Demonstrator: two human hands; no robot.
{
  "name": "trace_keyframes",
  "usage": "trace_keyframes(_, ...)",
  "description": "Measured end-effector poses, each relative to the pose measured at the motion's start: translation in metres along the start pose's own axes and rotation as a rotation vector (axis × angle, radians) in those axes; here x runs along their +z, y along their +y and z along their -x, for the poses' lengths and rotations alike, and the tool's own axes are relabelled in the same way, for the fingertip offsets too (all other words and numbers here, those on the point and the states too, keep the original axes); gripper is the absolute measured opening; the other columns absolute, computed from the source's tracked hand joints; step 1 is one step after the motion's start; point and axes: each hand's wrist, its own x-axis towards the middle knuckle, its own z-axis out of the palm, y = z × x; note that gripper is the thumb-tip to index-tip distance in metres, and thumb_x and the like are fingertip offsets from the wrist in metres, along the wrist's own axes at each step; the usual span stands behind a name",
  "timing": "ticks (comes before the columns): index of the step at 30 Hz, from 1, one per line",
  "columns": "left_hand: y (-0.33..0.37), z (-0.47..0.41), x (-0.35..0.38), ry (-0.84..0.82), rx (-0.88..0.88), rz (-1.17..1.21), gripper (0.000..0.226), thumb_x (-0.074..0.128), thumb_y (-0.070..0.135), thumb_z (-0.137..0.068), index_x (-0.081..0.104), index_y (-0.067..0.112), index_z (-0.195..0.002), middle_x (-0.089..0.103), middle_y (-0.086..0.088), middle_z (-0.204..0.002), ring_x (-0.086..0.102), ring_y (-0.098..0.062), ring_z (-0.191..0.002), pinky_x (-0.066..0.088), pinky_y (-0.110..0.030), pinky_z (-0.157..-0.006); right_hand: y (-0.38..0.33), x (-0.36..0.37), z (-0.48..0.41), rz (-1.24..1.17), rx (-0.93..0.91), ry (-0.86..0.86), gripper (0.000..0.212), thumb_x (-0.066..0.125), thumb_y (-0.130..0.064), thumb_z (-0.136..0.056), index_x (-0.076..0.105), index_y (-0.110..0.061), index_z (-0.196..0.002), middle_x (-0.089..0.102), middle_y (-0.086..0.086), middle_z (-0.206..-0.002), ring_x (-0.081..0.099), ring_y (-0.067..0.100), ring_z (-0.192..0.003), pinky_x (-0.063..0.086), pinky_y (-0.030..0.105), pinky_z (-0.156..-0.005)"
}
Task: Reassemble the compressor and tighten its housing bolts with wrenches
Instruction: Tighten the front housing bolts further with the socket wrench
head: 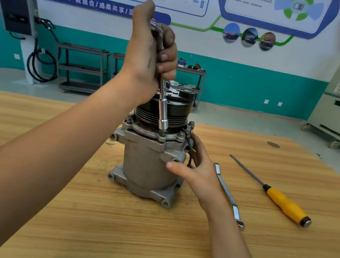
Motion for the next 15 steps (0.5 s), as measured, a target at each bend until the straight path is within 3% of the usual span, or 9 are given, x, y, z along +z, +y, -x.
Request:
trace_keyframes(3, 0.005, -0.004, -0.007, -0.107, -0.123, 0.014, 0.054, 0.017, 0.05, -0.093, 0.041, 0.012, -0.065, 0.032, 0.003, -0.046, 0.027, -0.011, -0.04, 0.028, -0.017, -0.043, -0.008, 0.001, 0.003, 0.07, 0.006, -0.005, 0.103, 0.085, -0.038, -0.059, 0.028, -0.031, -0.145, 0.039, -0.014, -0.143, 0.036, 0.004, -0.131, 0.037, 0.02, -0.1)
trace_keyframes(5, 0.01, -0.005, -0.01, -0.133, -0.181, 0.022, 0.049, 0.019, 0.048, -0.093, 0.043, 0.011, -0.072, 0.04, 0.001, -0.05, 0.038, -0.012, -0.044, 0.035, -0.018, -0.049, -0.02, 0.009, 0.008, 0.08, -0.078, 0.138, 0.1, 0.074, -0.054, -0.059, 0.027, -0.031, -0.144, 0.033, -0.014, -0.147, 0.031, 0.0, -0.132, 0.031, 0.012, -0.098)
trace_keyframes(7, 0.015, -0.007, -0.009, -0.099, -0.21, -0.005, 0.04, 0.026, 0.042, -0.094, 0.044, 0.011, -0.076, 0.05, -0.002, -0.055, 0.05, -0.015, -0.048, 0.042, -0.021, -0.054, -0.037, 0.017, 0.011, 0.044, -0.277, 0.344, 0.072, 0.064, -0.053, -0.067, 0.04, -0.033, -0.132, 0.043, -0.016, -0.135, 0.041, -0.006, -0.122, 0.035, 0.003, -0.09)
trace_keyframes(9, 0.019, -0.01, -0.007, -0.004, -0.168, -0.164, 0.032, 0.033, 0.034, -0.096, 0.046, 0.013, -0.074, 0.057, -0.002, -0.059, 0.059, -0.016, -0.053, 0.048, -0.023, -0.057, -0.061, 0.021, 0.006, -0.023, -0.421, 0.43, 0.033, 0.06, -0.037, -0.077, 0.057, -0.033, -0.11, 0.06, -0.017, -0.11, 0.057, -0.007, -0.097, 0.044, 0.008, -0.078)
trace_keyframes(12, 0.024, -0.01, -0.005, 0.07, -0.088, -0.344, 0.028, 0.04, 0.027, -0.097, 0.051, 0.014, -0.075, 0.059, 0.0, -0.055, 0.062, -0.013, -0.053, 0.051, -0.023, -0.054, -0.099, 0.024, -0.007, 0.009, -0.467, 0.287, 0.012, 0.058, -0.02, -0.086, 0.065, -0.028, -0.092, 0.066, -0.018, -0.076, 0.059, -0.004, -0.06, 0.044, 0.009, -0.057)
trace_keyframes(15, 0.024, -0.009, -0.009, 0.019, -0.092, -0.238, 0.029, 0.041, 0.027, -0.099, 0.053, 0.012, -0.078, 0.06, 0.003, -0.051, 0.062, -0.011, -0.05, 0.051, -0.021, -0.051, -0.123, 0.026, -0.023, 0.232, -0.413, 0.085, 0.018, 0.053, -0.014, -0.093, 0.065, -0.022, -0.104, 0.061, -0.02, -0.059, 0.054, -0.002, -0.049, 0.042, 0.011, -0.055)
